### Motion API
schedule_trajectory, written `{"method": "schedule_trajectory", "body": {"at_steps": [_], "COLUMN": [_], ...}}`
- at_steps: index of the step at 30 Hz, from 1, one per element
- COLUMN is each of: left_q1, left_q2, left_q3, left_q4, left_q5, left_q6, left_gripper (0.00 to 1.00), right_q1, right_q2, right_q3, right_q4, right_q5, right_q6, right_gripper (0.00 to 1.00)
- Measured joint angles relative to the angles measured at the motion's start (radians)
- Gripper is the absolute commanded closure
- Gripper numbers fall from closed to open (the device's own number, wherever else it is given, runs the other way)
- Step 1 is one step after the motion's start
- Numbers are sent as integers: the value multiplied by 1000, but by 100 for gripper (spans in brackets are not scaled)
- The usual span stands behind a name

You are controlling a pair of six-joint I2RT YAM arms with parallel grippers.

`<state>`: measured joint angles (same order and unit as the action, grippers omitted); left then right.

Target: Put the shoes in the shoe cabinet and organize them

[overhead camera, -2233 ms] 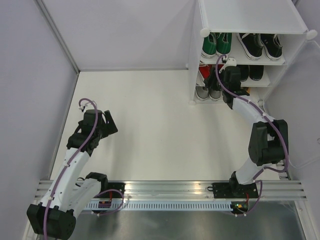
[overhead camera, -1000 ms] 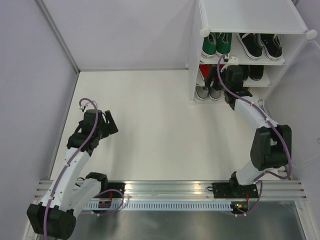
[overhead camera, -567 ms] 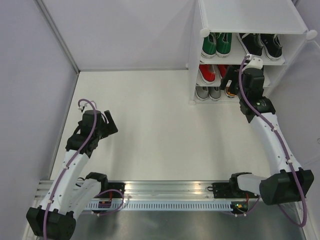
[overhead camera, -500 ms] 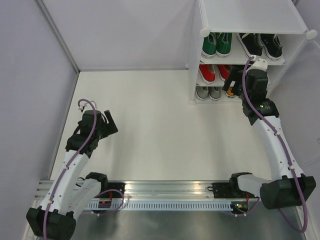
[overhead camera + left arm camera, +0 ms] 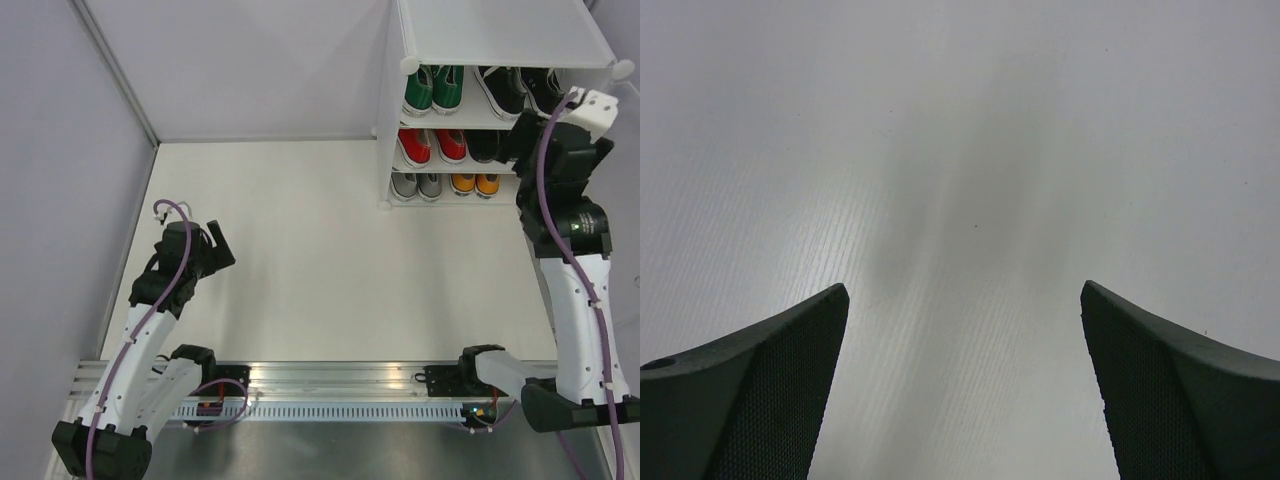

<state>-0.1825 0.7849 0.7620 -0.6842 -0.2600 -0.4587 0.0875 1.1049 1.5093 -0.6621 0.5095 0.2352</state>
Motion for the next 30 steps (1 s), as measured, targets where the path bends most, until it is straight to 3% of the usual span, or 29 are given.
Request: {"method": "schedule_trajectory", "body": {"at_steps": [7,10,14,18,23,30], "left_q1": [0,0,0,0,-3,-5], "left_q2": [-4,-12,-15,-14,-3,21], "left_q3": [0,0,0,0,0,0], "left_q4": [2,4,5,5,6,6], "left_q5": [-1,-1,-2,-3,-12,-19], "left_q6": [7,7,8,8,8,8], "left_gripper": [0,0,0,0,0,0], "right_q1": [-8,-84,-325,-481,-586,-632], "right_q2": [120,180,306,404,475,475], "right_q3": [378,458,552,571,653,679], "right_q4": [-63,-69,-105,-151,-195,-231], "right_q5": [368,405,336,248,124,-61], "right_q6": [-141,-193,-196,-178,-156,-132], "right_gripper": [2,2,2,2,2,2]}}
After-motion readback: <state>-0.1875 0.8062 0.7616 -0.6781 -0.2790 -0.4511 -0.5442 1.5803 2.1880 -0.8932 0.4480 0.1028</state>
